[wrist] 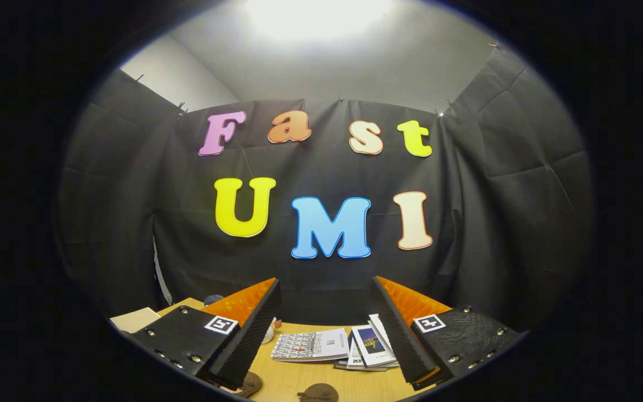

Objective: Open the storage box then place both shoes into the box .Put the left shoe in first, then the right shoe, with the right side of both shoes facing outward in a uniform manner.

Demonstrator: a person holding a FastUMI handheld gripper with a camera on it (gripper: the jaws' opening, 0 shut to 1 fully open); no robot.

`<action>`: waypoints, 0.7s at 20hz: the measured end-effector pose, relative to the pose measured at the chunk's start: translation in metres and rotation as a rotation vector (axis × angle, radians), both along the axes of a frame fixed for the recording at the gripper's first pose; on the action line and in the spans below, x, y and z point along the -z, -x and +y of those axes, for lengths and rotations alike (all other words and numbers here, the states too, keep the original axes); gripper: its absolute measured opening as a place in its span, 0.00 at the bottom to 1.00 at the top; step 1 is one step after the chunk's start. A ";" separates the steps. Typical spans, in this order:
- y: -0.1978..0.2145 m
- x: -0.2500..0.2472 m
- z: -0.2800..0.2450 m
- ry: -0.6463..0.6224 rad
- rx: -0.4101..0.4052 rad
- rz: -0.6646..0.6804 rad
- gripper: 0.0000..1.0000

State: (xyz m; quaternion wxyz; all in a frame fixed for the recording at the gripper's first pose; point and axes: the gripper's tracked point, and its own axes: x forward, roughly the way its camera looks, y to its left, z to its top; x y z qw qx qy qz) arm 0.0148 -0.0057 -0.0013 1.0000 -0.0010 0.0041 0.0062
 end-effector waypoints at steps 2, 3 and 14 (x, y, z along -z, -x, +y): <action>-0.001 0.001 0.007 -0.002 -0.012 -0.001 0.99; -0.001 0.003 0.010 0.002 -0.017 -0.002 0.99; -0.001 0.045 0.061 -0.088 -0.111 0.085 0.99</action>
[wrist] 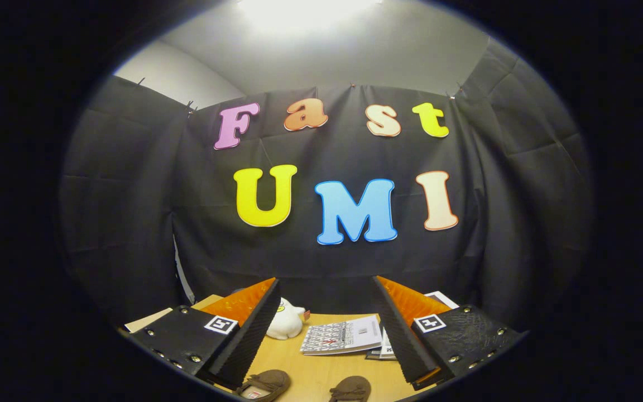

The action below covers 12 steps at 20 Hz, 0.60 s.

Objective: Open the storage box then place both shoes into the box .Put the left shoe in first, then the right shoe, with the right side of both shoes facing outward in a uniform manner.

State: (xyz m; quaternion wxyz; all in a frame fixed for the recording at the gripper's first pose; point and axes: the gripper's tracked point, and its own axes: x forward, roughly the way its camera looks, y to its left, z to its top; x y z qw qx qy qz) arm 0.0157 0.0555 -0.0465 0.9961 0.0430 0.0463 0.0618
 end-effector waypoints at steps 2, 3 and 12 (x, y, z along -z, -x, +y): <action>-0.001 0.012 0.014 -0.043 -0.033 0.030 0.99; -0.001 0.018 0.021 -0.062 -0.051 0.049 0.99; 0.006 0.081 0.099 -0.210 -0.246 0.246 0.99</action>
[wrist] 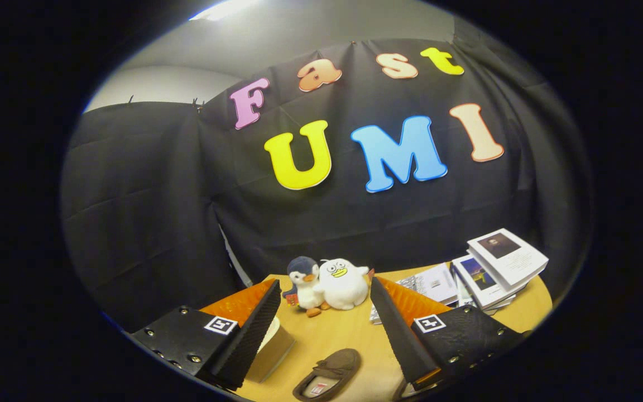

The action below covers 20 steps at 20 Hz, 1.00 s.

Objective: Open the storage box then place both shoes into the box .Put the left shoe in first, then the right shoe, with the right side of both shoes facing outward in a uniform manner.

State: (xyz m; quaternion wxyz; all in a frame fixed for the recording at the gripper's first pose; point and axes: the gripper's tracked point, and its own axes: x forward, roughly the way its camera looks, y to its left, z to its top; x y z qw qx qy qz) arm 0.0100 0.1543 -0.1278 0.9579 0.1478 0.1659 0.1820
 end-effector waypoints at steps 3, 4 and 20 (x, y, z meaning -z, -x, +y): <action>0.006 0.024 0.027 -0.046 -0.068 0.078 0.99; 0.007 0.030 0.036 -0.064 -0.096 0.102 0.99; 0.043 0.142 0.150 -0.363 -0.415 0.541 0.95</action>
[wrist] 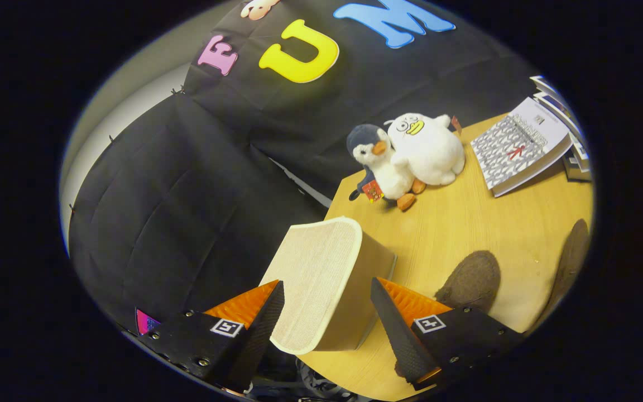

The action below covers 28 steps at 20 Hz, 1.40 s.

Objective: Open the storage box then place both shoes into the box .Put the left shoe in first, then the right shoe, with the right side of both shoes facing outward in a uniform manner.

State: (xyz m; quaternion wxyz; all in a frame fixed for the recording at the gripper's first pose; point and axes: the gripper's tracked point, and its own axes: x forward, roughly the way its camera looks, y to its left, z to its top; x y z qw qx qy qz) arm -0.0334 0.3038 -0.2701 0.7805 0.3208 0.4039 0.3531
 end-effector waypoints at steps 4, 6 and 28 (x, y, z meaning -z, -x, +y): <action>0.013 0.026 0.021 -0.083 -0.052 0.142 0.95; 0.013 0.032 0.031 -0.155 -0.044 0.224 0.95; 0.006 -0.029 0.070 -0.271 -0.134 0.191 0.03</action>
